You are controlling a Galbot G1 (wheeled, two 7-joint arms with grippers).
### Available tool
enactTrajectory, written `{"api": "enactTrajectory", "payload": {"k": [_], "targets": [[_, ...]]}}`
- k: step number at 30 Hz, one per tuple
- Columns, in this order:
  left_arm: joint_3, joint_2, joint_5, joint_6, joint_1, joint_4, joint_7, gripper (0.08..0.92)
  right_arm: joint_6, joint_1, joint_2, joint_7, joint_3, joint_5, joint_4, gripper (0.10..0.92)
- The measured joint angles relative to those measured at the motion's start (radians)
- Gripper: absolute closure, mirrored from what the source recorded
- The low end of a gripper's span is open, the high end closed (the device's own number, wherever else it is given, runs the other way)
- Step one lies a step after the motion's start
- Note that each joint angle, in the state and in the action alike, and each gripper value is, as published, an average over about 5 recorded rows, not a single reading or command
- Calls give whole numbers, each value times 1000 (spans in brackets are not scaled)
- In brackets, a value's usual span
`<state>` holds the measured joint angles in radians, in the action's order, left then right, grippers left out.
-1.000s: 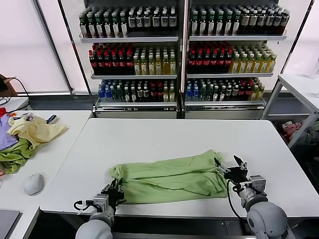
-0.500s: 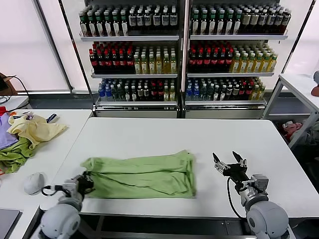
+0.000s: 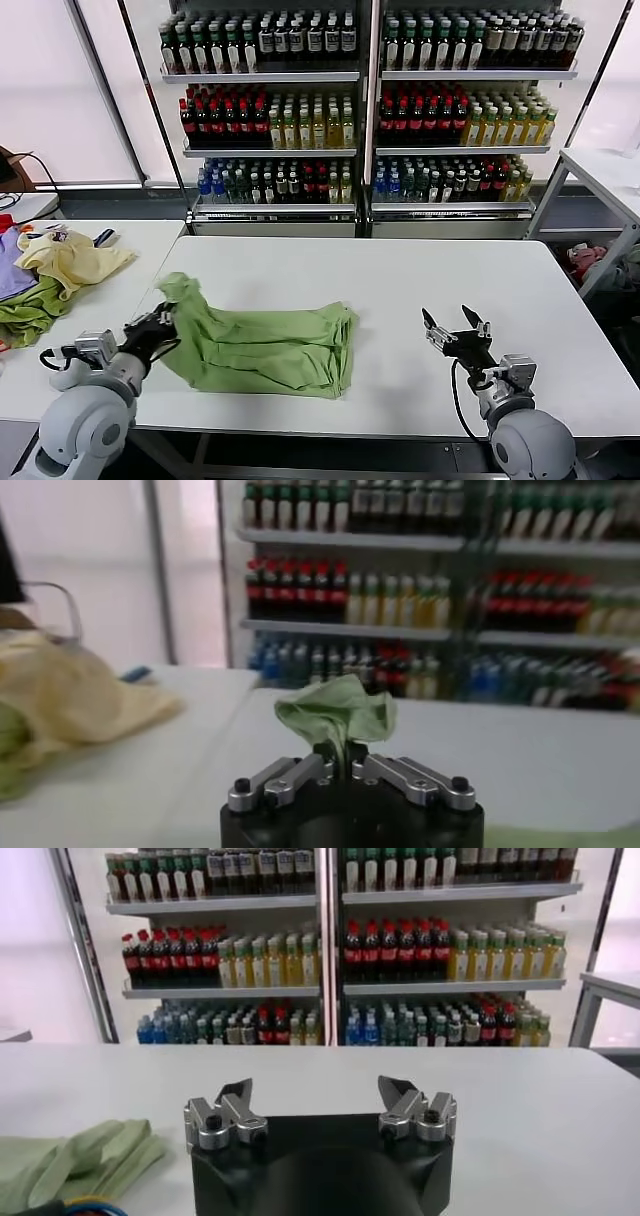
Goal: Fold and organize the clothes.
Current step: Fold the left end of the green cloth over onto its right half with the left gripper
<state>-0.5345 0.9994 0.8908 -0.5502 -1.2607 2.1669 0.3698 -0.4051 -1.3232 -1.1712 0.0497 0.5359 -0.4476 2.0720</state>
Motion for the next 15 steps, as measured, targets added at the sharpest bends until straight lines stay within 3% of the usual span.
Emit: {"api": "enactTrajectory", "payload": {"k": [7, 15], "targets": [[114, 91, 108, 14, 45, 35, 16, 869, 4, -5, -2, -1, -1, 4, 2, 203], [266, 193, 136, 20, 122, -38, 23, 869, 6, -1, -6, -1, -8, 8, -2, 203]]}}
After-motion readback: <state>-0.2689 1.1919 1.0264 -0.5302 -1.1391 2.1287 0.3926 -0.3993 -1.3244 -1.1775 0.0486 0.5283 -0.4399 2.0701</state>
